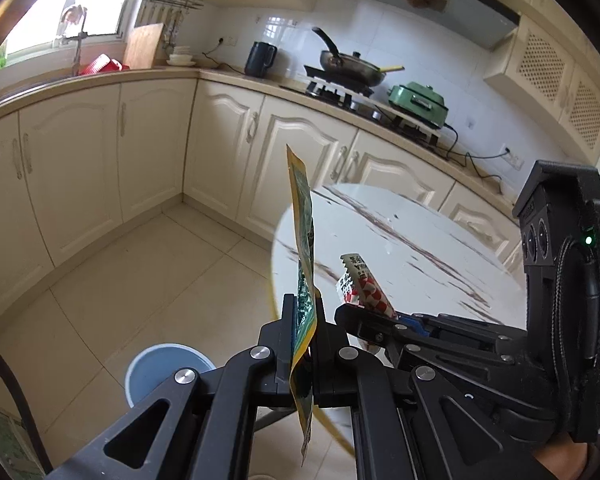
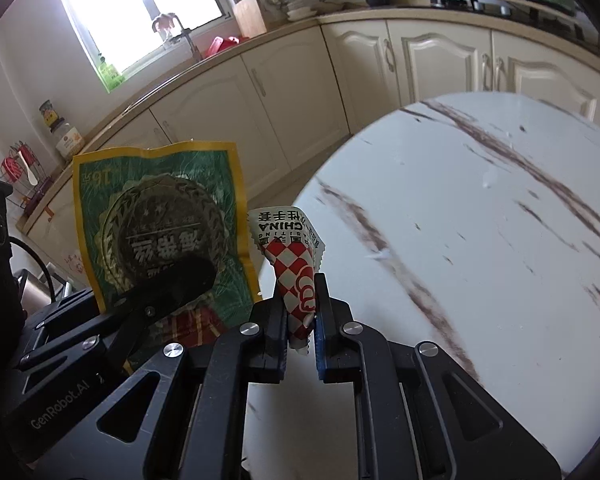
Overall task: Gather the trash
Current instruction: 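Carry both packets over the blue bin and open both grippers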
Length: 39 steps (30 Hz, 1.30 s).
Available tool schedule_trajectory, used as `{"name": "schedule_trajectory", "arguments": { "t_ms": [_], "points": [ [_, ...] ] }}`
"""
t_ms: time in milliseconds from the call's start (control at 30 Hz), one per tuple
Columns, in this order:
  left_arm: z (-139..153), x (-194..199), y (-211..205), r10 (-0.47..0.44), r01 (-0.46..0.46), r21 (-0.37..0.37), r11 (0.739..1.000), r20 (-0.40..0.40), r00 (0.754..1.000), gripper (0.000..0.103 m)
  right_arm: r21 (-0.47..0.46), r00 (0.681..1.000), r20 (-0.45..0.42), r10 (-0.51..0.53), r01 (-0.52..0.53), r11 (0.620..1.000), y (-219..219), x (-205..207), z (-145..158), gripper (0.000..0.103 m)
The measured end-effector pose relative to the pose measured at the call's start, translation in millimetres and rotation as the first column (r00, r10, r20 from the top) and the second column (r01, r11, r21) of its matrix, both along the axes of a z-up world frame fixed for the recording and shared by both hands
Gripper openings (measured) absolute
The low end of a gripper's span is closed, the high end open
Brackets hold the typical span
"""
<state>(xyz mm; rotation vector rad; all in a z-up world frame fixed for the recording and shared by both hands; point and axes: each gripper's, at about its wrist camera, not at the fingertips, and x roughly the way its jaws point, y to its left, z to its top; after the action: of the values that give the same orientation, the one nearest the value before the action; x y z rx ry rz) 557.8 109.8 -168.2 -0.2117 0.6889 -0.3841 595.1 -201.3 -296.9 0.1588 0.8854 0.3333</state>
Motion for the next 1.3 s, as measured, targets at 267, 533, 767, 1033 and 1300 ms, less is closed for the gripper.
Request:
{"name": "schedule_trajectory", "arguments": {
  "t_ms": [267,533,767,1033,1300],
  "points": [
    [-5,-32,62,0.124,-0.125,0.076,0.989,0.017,0.992,0.001,-0.018,0.995,0.045,0.086,-0.086,0.996,85,6,14,0.011],
    [-50,-26,114,0.232,-0.222,0.115,0.968,-0.085,0.969,0.001,-0.040,0.981,-0.012,0.193,-0.193,0.980,187,33,-29,0.011],
    [-127,13,109,0.215,-0.177,0.170,0.969,-0.242,0.946,0.001,-0.088,0.974,-0.160,0.162,-0.177,0.980,211,74,-117,0.011],
    [-200,53,80,0.177,-0.122,0.165,0.979,-0.379,0.908,0.002,-0.095,0.941,-0.335,0.049,-0.086,0.992,184,114,-219,0.013],
    [-228,89,64,0.185,-0.113,0.185,0.976,-0.441,0.878,0.008,-0.058,0.910,-0.414,-0.008,-0.017,0.998,153,135,-260,0.033]
  ]
}}
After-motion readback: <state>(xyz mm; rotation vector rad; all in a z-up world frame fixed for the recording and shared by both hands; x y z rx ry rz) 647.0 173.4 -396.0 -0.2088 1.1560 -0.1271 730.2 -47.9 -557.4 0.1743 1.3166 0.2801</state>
